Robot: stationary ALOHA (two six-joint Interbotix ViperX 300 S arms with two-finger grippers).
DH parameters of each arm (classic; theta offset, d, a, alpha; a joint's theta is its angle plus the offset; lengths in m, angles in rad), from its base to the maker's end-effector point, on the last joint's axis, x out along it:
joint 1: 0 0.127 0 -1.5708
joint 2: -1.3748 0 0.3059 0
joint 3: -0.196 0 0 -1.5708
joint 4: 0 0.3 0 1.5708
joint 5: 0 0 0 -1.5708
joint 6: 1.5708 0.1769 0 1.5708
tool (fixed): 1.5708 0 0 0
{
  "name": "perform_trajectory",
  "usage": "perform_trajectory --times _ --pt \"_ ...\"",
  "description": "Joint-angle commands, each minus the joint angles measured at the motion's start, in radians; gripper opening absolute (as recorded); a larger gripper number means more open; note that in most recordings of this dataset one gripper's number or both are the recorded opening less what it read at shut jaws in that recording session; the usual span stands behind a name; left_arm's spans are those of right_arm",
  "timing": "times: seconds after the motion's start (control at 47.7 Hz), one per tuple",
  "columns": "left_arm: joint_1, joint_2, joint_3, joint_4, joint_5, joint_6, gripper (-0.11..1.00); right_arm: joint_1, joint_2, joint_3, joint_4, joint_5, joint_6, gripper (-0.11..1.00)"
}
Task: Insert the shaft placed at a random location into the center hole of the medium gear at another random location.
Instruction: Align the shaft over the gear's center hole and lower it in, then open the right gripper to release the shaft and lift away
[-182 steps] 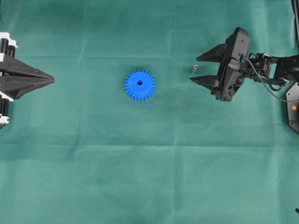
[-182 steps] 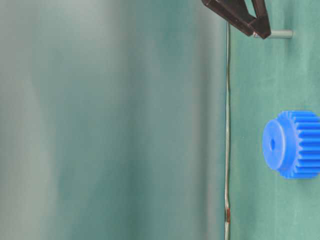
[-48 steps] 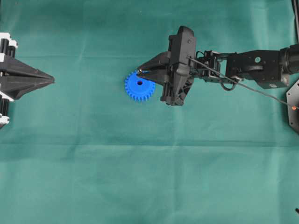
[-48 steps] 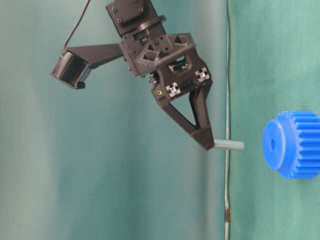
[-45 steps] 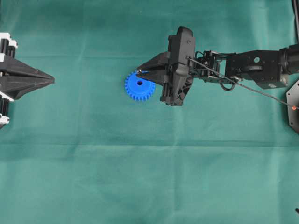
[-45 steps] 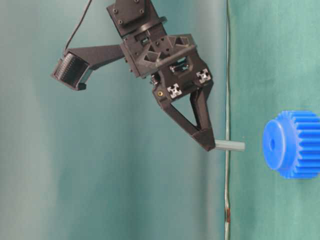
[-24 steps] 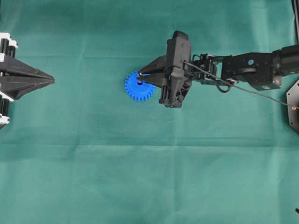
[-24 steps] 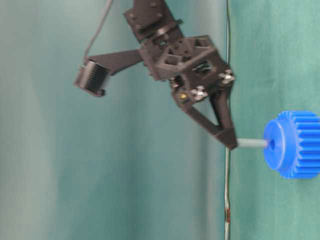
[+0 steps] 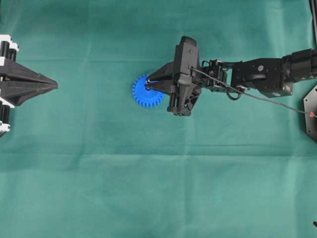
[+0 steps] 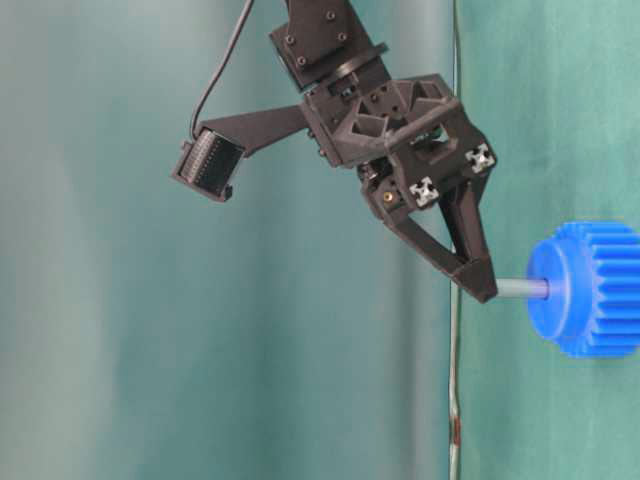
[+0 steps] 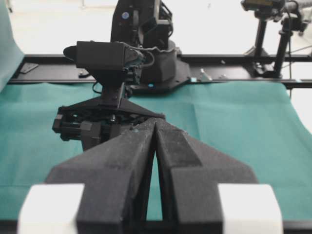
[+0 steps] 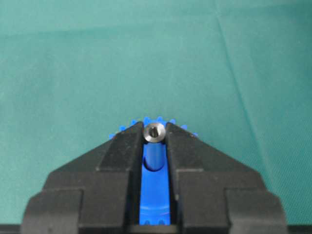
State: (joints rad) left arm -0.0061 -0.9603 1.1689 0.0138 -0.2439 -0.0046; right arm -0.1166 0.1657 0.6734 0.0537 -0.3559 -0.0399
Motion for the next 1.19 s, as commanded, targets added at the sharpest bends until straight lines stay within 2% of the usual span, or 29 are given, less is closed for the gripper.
perform_trajectory --times 0.0,0.419,1.174 --pt "-0.002 0.006 -0.018 0.003 -0.005 -0.002 0.0 0.002 -0.014 -0.018 0.003 -0.017 -0.003 0.14" --pt "0.0 0.008 -0.018 0.003 -0.005 0.0 0.0 0.005 0.06 -0.037 0.005 -0.018 0.0 0.14" --pt "-0.002 0.006 -0.018 0.003 -0.005 0.0 0.0 0.005 0.061 -0.038 0.005 -0.017 0.0 0.14"
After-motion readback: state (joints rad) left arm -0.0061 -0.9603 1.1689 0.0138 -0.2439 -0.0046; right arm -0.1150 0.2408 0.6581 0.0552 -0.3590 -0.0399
